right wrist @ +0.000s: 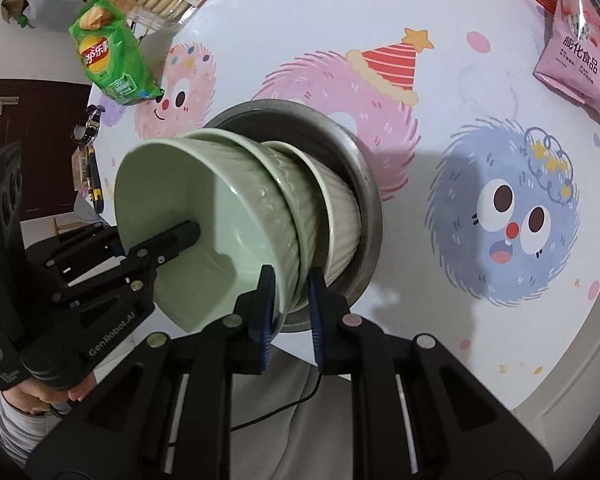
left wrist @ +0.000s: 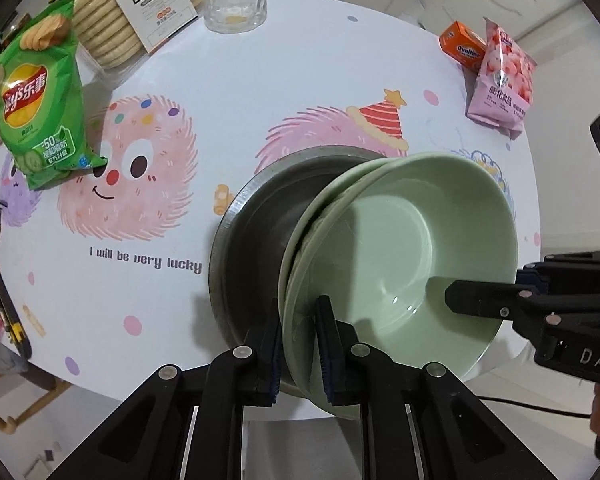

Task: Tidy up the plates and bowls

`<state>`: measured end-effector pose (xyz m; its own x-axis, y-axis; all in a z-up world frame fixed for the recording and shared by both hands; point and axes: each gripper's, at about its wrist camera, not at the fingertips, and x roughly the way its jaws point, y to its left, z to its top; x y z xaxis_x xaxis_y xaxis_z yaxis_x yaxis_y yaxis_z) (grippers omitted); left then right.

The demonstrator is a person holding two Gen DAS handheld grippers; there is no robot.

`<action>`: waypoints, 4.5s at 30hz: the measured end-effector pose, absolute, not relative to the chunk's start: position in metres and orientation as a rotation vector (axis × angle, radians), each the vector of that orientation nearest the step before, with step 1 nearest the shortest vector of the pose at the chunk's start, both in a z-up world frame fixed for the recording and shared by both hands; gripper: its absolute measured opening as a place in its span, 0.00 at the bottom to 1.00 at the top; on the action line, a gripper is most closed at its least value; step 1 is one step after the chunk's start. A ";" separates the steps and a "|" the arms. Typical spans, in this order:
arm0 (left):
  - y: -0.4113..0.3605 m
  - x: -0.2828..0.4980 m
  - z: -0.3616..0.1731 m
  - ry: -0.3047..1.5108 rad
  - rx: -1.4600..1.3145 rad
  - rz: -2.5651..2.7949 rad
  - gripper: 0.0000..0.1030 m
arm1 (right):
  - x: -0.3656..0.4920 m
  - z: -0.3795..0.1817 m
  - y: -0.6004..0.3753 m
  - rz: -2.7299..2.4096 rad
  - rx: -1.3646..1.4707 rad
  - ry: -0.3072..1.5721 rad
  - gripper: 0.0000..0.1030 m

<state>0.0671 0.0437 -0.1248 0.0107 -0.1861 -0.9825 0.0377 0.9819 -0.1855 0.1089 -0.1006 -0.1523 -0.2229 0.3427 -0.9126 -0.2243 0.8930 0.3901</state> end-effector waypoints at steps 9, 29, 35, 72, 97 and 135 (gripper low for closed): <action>0.036 0.064 -0.120 1.495 -0.072 -0.148 0.64 | 0.112 -0.137 -0.104 0.528 0.102 1.647 0.78; 0.043 0.051 -0.106 1.418 0.005 -0.121 0.73 | 0.099 -0.132 -0.121 0.462 0.257 1.570 0.78; 0.042 0.030 -0.087 1.313 -0.003 -0.050 0.81 | 0.069 -0.101 -0.137 0.454 0.280 1.397 0.98; 0.123 -0.061 0.013 1.004 -0.100 -0.051 1.00 | -0.062 -0.035 -0.099 0.028 0.299 1.148 1.00; 0.084 -0.056 -0.004 1.067 -0.047 -0.080 1.00 | -0.068 -0.036 -0.117 0.037 0.307 1.180 1.00; 0.075 -0.046 -0.008 1.091 -0.028 -0.084 1.00 | -0.060 -0.041 -0.128 0.020 0.316 1.187 0.99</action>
